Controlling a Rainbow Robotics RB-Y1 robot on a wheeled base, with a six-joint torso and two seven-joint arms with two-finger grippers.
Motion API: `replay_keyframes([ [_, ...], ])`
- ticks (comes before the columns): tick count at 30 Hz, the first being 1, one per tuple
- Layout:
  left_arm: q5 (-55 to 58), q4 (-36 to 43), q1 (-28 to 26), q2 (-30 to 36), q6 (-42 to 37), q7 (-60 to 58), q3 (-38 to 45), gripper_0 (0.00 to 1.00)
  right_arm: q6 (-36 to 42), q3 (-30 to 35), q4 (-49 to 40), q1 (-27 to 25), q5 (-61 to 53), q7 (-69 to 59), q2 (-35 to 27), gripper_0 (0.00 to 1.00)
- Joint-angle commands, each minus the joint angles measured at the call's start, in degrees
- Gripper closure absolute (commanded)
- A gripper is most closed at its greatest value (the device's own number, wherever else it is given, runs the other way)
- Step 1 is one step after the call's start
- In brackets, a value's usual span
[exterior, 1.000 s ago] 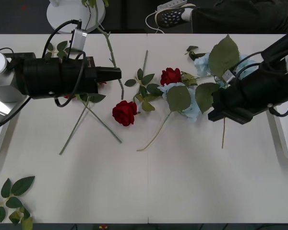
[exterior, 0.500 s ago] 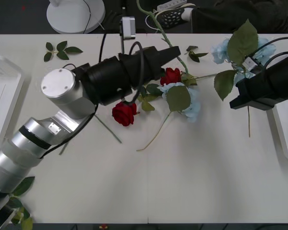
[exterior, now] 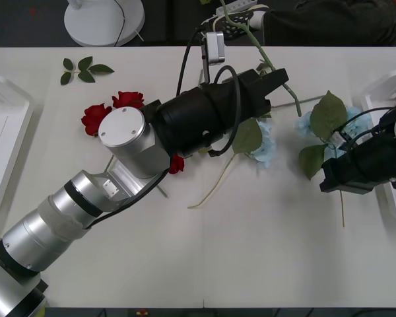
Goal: Place the red flowers into the right box and the blue flowers into the left box. If a person shows an open palm, hand one flower to the person first, then continue sorting.
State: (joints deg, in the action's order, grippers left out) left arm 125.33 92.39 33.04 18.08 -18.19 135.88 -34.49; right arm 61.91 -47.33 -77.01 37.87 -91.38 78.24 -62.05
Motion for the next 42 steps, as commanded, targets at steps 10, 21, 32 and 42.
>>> replay_keyframes([
  [10, 1.93, 2.53, 3.61, -2.87, 2.46, -0.27, -0.93, 1.00, -5.22, -5.14, -0.42, -0.08, 7.97, 2.88, 1.05, 0.73],
  [21, 1.93, 2.53, 3.61, -2.70, 2.46, -0.27, -1.19, 1.00, -5.75, -4.61, -0.51, -0.08, -1.43, 12.72, -2.90, 0.07],
  [32, 1.93, 2.53, 3.61, -2.70, 2.46, -0.27, -1.19, 1.00, 7.08, 7.08, -3.58, 0.01, -17.43, 33.03, -10.99, 0.04],
  [42, 1.93, 2.53, 3.61, -2.70, 2.46, -0.27, -1.19, 1.00, 17.45, 18.68, -7.27, -0.08, -18.22, 43.84, -14.68, 0.04],
])
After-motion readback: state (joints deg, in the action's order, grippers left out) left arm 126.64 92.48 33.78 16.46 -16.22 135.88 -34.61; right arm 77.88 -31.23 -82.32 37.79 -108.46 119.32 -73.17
